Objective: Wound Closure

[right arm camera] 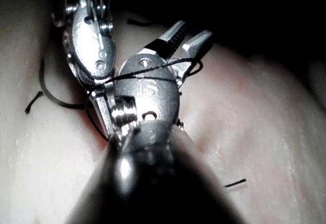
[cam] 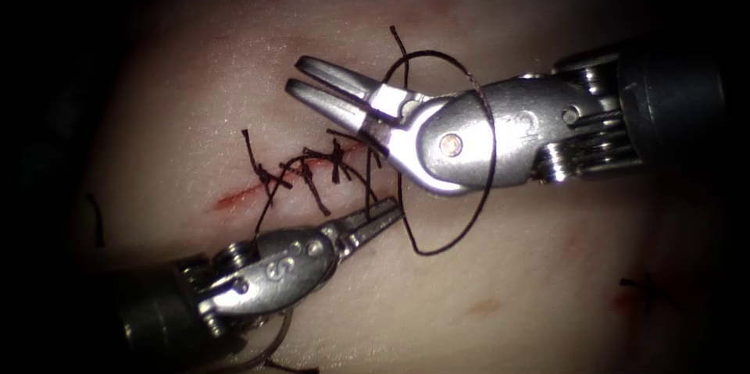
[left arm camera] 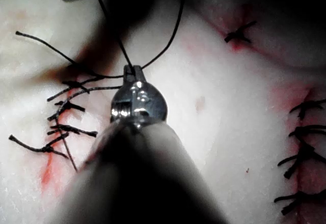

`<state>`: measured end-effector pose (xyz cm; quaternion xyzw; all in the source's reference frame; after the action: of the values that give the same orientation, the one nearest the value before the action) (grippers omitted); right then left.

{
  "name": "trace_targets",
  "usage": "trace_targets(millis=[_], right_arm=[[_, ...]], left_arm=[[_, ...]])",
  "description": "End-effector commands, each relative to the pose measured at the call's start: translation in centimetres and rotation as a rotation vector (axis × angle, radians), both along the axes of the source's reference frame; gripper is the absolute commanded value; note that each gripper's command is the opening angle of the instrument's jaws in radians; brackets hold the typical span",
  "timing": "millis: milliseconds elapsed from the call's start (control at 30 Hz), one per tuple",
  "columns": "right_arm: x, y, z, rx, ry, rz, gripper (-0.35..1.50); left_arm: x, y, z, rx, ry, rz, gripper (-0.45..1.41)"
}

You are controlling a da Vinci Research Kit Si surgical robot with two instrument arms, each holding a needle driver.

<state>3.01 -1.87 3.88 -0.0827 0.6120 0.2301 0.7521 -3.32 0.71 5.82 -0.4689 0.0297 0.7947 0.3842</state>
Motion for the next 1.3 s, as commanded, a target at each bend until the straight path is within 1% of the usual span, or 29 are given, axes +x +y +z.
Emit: trace_targets(millis=[33,67,167,200,233,300,333,367,400,433,533,600,667,733,800,900,933,967,1033,1100,1133,1167,1200,1233,1300], right_arm=[[0.02,-0.05,0.16,0.036,-0.015,0.019,0.83],[0.0,-0.04,0.21,0.063,-0.02,0.037,0.86],[-0.09,-0.05,0.36,0.127,-0.039,0.093,0.84],[-0.13,-0.05,0.42,0.152,-0.038,0.109,0.76],[-0.19,-0.05,0.51,0.229,-0.024,0.139,0.39],[-0.25,-0.02,0.61,0.288,-0.027,0.157,0.29],[-0.28,-0.01,0.66,0.315,-0.027,0.166,0.27],[-0.3,0.01,0.71,0.335,-0.026,0.179,0.29],[-0.35,0.05,0.81,0.387,-0.025,0.206,0.32],[-0.36,0.07,0.86,0.407,-0.025,0.219,0.29],[-0.4,0.14,1.0,0.471,-0.065,0.231,0.34],[-0.42,0.2,1.08,0.481,-0.095,0.245,0.41],[-0.44,0.27,1.18,0.49,-0.133,0.278,0.63],[-0.45,0.31,1.27,0.502,-0.172,0.292,0.63],[-0.44,0.33,1.35,0.516,-0.205,0.31,0.73],[-0.41,0.35,1.46,0.53,-0.253,0.317,0.76],[-0.4,0.35,1.49,0.533,-0.266,0.316,0.74],[-0.36,0.37,1.54,0.555,-0.284,0.322,0.63],[-0.34,0.39,1.59,0.573,-0.289,0.326,0.54],[-0.31,0.4,1.63,0.587,-0.302,0.329,0.54],[-0.29,0.4,1.65,0.594,-0.302,0.324,0.49],[-0.26,0.4,1.67,0.605,-0.3,0.323,0.29],[-0.24,0.39,1.69,0.613,-0.306,0.32,-0.3],[-0.24,0.39,1.69,0.62,-0.308,0.32,-0.35],[-0.22,0.38,1.67,0.637,-0.318,0.317,-0.35]], left_arm=[[-0.04,-0.02,0.01,0.0,0.0,0.001,-0.45],[-0.04,-0.05,-0.02,0.005,-0.002,-0.002,-0.45],[-0.01,-0.14,-0.12,0.0,0.007,0.008,-0.45],[0.0,-0.17,-0.15,-0.003,0.01,0.013,-0.45],[0.05,-0.22,-0.21,-0.004,0.012,0.02,-0.45],[0.09,-0.26,-0.27,-0.005,0.009,0.02,-0.45],[0.1,-0.28,-0.29,-0.01,0.011,0.022,-0.45],[0.11,-0.29,-0.32,-0.011,0.011,0.021,-0.45],[0.11,-0.32,-0.36,-0.013,0.016,0.024,-0.45],[0.1,-0.33,-0.37,-0.016,0.02,0.026,-0.45],[0.07,-0.35,-0.42,-0.022,0.029,0.029,-0.45],[0.05,-0.35,-0.45,-0.024,0.028,0.033,-0.45],[0.04,-0.35,-0.51,-0.024,0.026,0.037,-0.45],[0.03,-0.36,-0.56,-0.03,0.028,0.045,-0.45],[0.03,-0.36,-0.6,-0.03,0.029,0.049,-0.45],[0.03,-0.36,-0.64,-0.035,0.034,0.055,-0.45],[0.02,-0.36,-0.65,-0.034,0.034,0.055,-0.45],[0.02,-0.36,-0.67,-0.037,0.036,0.058,-0.45],[0.01,-0.37,-0.69,-0.04,0.036,0.063,-0.45],[0.01,-0.37,-0.71,-0.039,0.036,0.063,-0.45],[0.01,-0.37,-0.72,-0.043,0.038,0.067,-0.45],[0.02,-0.37,-0.75,-0.041,0.037,0.067,-0.45],[0.04,-0.35,-0.77,-0.041,0.037,0.072,-0.45],[0.06,-0.33,-0.78,-0.041,0.034,0.07,-0.45],[0.14,-0.25,-0.8,-0.042,0.019,0.065,-0.45]])
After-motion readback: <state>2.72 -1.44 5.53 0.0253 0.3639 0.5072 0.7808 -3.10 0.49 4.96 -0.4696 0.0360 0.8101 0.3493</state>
